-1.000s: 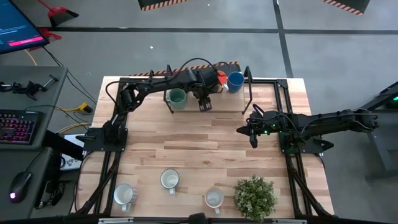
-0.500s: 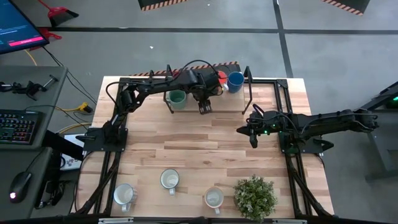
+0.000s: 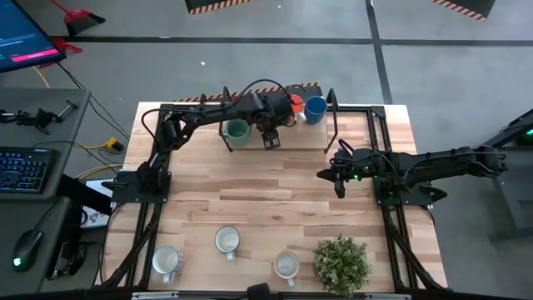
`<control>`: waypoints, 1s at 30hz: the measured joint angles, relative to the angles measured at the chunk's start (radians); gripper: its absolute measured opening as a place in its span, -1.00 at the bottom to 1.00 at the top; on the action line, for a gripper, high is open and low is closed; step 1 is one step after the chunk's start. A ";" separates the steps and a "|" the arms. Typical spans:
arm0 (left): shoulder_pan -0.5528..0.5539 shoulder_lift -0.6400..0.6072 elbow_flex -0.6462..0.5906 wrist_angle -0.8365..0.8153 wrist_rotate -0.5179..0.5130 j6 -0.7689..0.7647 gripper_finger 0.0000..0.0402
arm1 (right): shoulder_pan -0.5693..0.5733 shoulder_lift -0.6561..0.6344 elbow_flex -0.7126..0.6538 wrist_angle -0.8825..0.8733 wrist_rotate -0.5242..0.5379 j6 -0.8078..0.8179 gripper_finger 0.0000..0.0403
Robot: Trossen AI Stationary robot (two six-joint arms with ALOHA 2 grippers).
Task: Place coffee mugs
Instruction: Put the orange pattern mug on the shelf
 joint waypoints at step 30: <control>-0.001 -0.001 0.001 -0.031 0.114 -0.011 -0.16 | 0.000 0.000 0.000 -0.012 0.000 0.000 -0.99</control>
